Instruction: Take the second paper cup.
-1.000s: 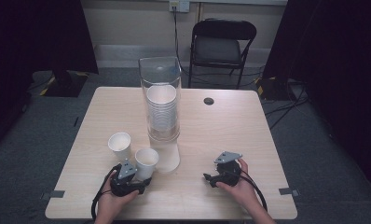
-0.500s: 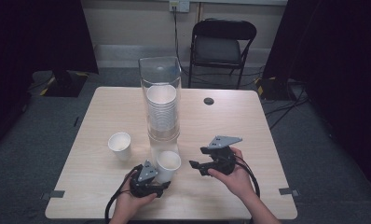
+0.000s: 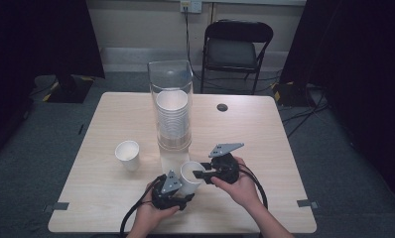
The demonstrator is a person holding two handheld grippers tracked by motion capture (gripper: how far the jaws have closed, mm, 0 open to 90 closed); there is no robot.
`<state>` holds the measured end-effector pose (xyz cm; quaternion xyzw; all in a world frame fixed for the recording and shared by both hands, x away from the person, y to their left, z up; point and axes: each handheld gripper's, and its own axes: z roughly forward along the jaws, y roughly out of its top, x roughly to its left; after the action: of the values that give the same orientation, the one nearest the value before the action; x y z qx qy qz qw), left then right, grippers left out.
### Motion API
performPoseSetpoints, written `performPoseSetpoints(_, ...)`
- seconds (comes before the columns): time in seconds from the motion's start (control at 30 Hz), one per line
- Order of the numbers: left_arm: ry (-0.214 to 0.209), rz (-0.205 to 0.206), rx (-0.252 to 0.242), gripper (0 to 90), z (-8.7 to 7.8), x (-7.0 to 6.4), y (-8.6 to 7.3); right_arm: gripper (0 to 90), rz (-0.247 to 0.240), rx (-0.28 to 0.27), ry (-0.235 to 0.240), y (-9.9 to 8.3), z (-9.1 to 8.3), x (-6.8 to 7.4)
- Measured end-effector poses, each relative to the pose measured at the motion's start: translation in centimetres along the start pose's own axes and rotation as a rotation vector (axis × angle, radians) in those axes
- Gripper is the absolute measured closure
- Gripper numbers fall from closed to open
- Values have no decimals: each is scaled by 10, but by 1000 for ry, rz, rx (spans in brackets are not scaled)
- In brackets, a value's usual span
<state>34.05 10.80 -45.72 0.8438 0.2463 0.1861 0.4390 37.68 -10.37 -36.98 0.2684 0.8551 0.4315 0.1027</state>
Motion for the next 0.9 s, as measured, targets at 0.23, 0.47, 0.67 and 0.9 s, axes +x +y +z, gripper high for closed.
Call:
performPoseSetpoints(0.23, 19, -4, 30, 307, 4, -1, -3, 857, 72, 40, 10, -1, -1, -7)
performPoseSetpoints(0.47, 41, -47, 72, 237, -2, 8, -8, 864, 165, 69, -17, -4, -7, -25)
performPoseSetpoints(0.67, 52, -61, 108, 236, -15, 17, -19, 861, 211, 113, -124, -7, -20, -44)
performPoseSetpoints(0.9, 57, -92, 126, 220, -27, 27, -32, 779, 229, 155, -171, -16, -22, -58)
